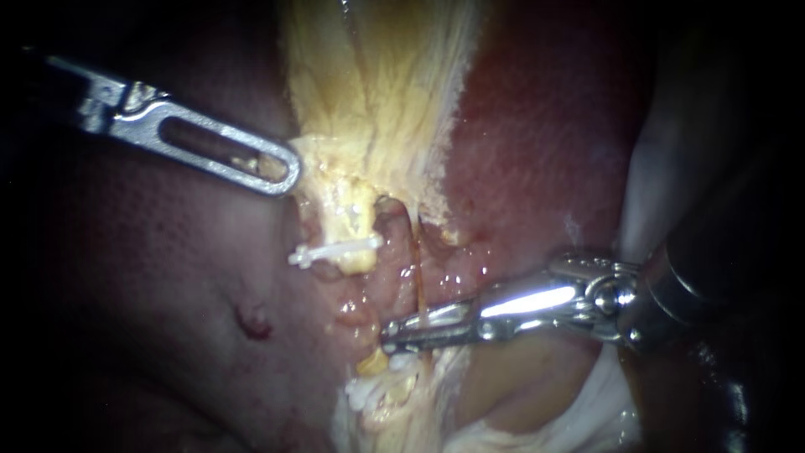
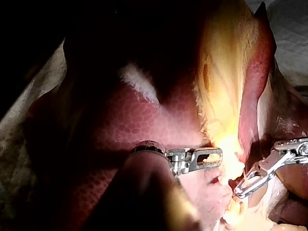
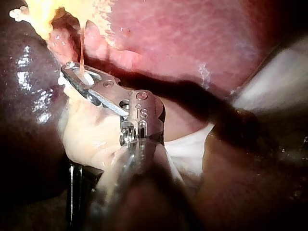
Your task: Going back second clip right tube
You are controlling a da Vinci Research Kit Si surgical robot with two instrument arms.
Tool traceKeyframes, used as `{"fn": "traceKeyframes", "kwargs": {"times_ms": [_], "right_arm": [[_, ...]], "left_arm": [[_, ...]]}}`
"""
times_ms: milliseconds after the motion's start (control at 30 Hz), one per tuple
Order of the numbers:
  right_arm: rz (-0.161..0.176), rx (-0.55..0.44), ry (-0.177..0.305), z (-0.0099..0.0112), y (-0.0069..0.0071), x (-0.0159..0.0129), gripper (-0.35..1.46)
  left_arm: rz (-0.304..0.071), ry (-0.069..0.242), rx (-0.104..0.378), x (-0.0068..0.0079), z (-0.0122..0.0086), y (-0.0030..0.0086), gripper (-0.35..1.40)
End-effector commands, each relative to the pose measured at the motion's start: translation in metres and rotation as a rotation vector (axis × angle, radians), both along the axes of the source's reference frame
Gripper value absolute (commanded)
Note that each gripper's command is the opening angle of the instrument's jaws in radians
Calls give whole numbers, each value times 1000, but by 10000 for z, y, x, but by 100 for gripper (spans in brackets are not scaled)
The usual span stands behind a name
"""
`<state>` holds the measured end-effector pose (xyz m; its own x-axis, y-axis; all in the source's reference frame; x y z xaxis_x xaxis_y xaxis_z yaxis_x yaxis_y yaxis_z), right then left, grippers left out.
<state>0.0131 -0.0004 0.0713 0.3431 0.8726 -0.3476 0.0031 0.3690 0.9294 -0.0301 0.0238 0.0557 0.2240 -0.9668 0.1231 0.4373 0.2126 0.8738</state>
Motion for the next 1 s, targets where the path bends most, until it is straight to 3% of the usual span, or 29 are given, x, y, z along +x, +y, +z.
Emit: {"fn": "traceKeyframes", "kwargs": {"times_ms": [33, 200, 300, 400, 467, 1000], "right_arm": [[0, 1, 0, 0, 0, 0, -35], [0, -3, 2, -2, 3, 0, -35], [-11, -86, 45, -3, 5, 0, -31], [-16, -131, 59, -3, 6, 5, 28], [-12, -144, 62, -1, 5, 10, 40], [4, -335, 93, 0, 8, 10, 49]], "left_arm": [[0, 0, 1, 0, 0, 0, -35], [0, 0, 1, 0, 0, 0, -35], [0, 0, 1, 0, 0, 0, -35], [0, 0, 1, 0, 0, 0, -35], [2, -1, 2, 0, 0, 0, -35], [2, -2, 2, 0, 0, 0, -35]]}}
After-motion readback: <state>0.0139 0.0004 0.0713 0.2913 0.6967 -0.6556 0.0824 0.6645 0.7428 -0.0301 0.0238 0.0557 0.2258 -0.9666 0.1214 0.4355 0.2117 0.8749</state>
